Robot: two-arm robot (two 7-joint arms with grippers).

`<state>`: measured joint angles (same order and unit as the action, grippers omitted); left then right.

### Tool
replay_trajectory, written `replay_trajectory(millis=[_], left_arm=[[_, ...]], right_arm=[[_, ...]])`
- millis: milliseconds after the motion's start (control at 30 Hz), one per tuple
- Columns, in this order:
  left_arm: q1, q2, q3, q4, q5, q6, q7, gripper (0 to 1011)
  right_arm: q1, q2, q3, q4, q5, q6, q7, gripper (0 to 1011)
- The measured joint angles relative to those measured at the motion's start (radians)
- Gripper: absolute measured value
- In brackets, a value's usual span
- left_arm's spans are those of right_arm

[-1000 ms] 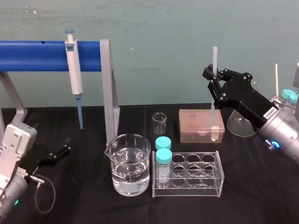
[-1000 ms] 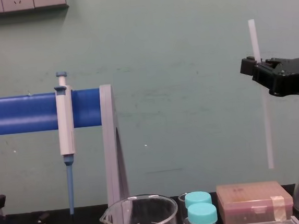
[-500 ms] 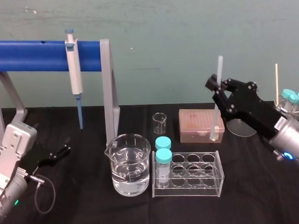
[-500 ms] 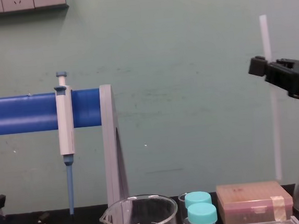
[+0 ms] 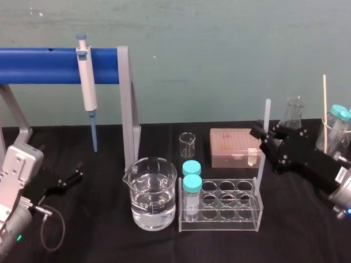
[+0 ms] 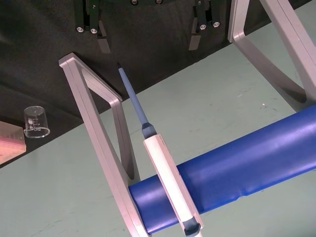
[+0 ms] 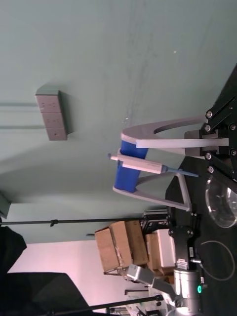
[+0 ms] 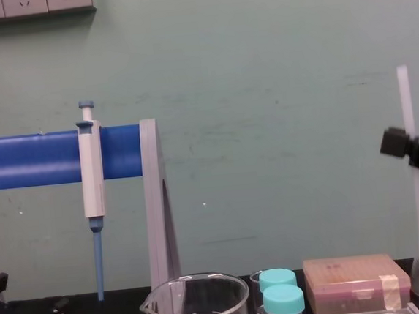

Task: Pick up the stirring rod with one hand, then place it down.

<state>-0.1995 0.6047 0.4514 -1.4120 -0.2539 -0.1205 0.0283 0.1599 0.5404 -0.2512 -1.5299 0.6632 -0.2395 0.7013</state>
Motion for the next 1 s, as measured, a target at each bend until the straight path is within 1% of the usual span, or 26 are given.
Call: replay_trajectory(millis=[167, 400, 533, 833, 1000], left_arm=[[0.0, 0.0, 0.0, 0.0, 0.0, 0.0, 0.0, 1000], [0.0, 0.0, 0.0, 0.0, 0.0, 0.0, 0.0, 1000], [0.0, 0.0, 0.0, 0.0, 0.0, 0.0, 0.0, 1000], [0.0, 0.0, 0.0, 0.0, 0.0, 0.0, 0.0, 1000], [0.0, 0.0, 0.0, 0.0, 0.0, 0.0, 0.0, 1000]], right_arm=[[0.013, -0.012, -0.015, 0.038, 0.001, -0.022, 0.009, 71], [0.044, -0.035, -0.044, 0.107, -0.03, -0.072, 0.028, 71], [0.06, -0.048, -0.054, 0.142, -0.04, -0.096, 0.041, 71], [0.085, -0.078, -0.067, 0.211, -0.054, -0.138, 0.06, 71], [0.093, -0.09, -0.07, 0.241, -0.06, -0.147, 0.062, 72]])
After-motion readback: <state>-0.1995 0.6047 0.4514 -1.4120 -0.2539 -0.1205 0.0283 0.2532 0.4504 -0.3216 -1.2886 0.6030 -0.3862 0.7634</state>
